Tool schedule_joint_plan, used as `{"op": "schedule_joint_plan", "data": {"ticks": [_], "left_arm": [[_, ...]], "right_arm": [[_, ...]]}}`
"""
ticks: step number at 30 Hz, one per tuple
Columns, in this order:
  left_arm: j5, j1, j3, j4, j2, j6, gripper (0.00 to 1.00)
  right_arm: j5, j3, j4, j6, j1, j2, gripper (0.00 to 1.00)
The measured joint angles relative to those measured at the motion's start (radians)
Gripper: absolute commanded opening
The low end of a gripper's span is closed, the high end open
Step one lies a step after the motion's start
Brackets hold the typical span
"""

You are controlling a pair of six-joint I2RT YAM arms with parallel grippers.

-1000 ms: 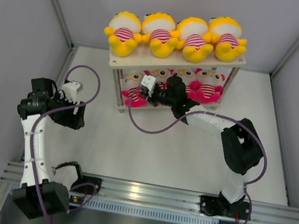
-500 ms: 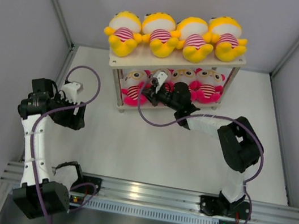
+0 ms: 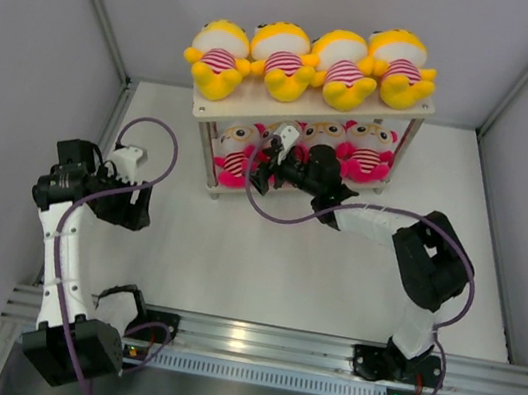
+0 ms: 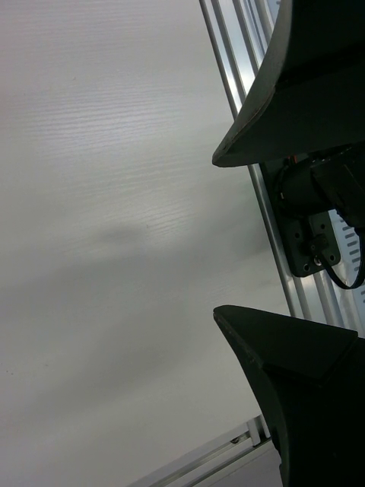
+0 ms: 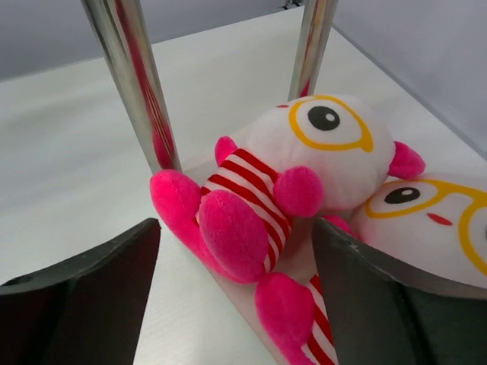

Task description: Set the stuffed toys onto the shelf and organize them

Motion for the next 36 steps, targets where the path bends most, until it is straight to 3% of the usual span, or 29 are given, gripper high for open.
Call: {"op": "schedule_joint_plan", "data": {"ticks": [1,2,13,22,25,32,36], "left_arm": [[0.0,0.0,-0.001,0.0,0.0,0.001,0.79],[0.0,0.0,-0.002,0.0,0.0,0.002,0.79],[-0.027,0.0,-0.085,0.023,-0.001,0.005,0.83],[-0.109,0.0,-0.235,0.172,-0.082,-0.008,0.84],[-0.104,0.0,-0.27,0.267,-0.121,-0.027,0.83],[0.0,0.0,-0.339,0.512,-0.122,-0.1,0.84],[0.045,0.0,-0.448,0.686,-0.108,-0.149,0.86]], "right_arm": [[0.008,-0.006,-0.015,-0.003,0.0,-0.019,0.94],[0.016,-0.011,-0.03,-0.005,0.0,-0.039,0.99],[0.204,-0.119,-0.322,-0.011,0.0,-0.427,1.0],[0.599,-0.346,-0.648,0.181,-0.029,-0.711,0.99],[0.667,-0.434,-0.713,0.262,-0.11,-0.801,0.99],[0.768,-0.686,-0.767,0.451,-0.491,-0.988,1.0],[0.864,-0.729,-0.774,0.542,-0.545,-1.023,0.99]]}}
